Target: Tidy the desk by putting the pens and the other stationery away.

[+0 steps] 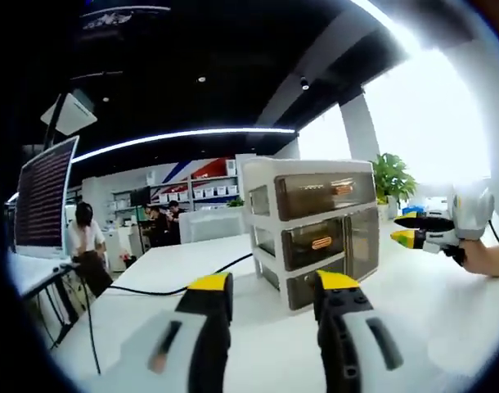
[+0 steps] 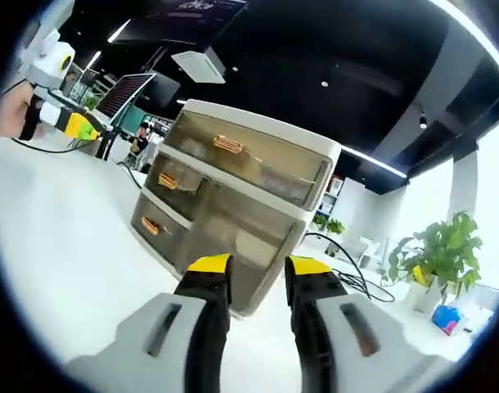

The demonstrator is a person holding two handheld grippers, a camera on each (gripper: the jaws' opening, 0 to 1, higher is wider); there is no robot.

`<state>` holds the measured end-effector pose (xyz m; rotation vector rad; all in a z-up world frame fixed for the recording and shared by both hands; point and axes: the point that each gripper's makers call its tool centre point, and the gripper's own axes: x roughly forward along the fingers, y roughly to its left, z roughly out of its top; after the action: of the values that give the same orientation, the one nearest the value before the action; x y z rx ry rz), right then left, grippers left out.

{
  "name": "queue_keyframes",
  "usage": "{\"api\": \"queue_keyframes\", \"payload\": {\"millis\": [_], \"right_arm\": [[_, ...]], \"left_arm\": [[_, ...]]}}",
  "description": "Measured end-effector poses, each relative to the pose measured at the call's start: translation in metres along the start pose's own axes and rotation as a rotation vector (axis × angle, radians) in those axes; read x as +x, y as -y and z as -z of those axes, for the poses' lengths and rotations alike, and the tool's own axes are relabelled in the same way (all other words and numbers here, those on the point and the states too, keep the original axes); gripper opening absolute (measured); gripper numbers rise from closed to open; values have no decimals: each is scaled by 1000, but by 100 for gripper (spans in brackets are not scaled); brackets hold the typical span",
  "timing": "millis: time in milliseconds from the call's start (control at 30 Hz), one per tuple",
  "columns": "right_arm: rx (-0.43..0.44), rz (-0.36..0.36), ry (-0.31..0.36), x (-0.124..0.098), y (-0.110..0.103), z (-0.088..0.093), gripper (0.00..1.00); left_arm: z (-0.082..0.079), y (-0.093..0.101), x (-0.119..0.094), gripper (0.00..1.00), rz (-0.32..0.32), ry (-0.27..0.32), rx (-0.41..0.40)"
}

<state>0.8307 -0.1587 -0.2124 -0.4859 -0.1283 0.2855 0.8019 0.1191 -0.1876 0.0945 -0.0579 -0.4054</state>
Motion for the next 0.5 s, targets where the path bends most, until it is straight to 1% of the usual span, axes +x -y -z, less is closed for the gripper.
{"api": "queue_keyframes", "payload": {"millis": [33, 100, 167, 233, 267, 333, 367, 400, 433, 500], "right_arm": [[58, -39, -17, -7, 2, 7, 30], [143, -42, -35, -20, 11, 14, 31], [206, -69, -33, -30, 16, 15, 32], [187, -111, -41, -34, 19, 14, 35], [160, -131, -23, -37, 22, 11, 36], [165, -136, 49, -44, 32, 3, 40], [200, -145, 55, -50, 39, 5, 42], [246, -134, 52, -53, 46, 7, 43], [287, -130, 64, -56, 53, 7, 43], [348, -120, 71, -60, 65, 8, 44]], "left_arm": [[-1, 1, 0, 40, 12, 6, -17], [-2, 0, -1, 40, 17, 14, -42], [-2, -4, -2, 41, 2, 16, -51], [0, -13, -3, 44, -42, 0, -28], [1, -14, -3, 45, -49, -2, -25], [5, -19, -3, 46, -52, -11, -37], [6, -20, -3, 47, -53, -14, -43], [7, -21, -2, 48, -58, -20, -45], [9, -23, -2, 50, -64, -27, -45], [11, -25, -2, 51, -68, -35, -49]]}}
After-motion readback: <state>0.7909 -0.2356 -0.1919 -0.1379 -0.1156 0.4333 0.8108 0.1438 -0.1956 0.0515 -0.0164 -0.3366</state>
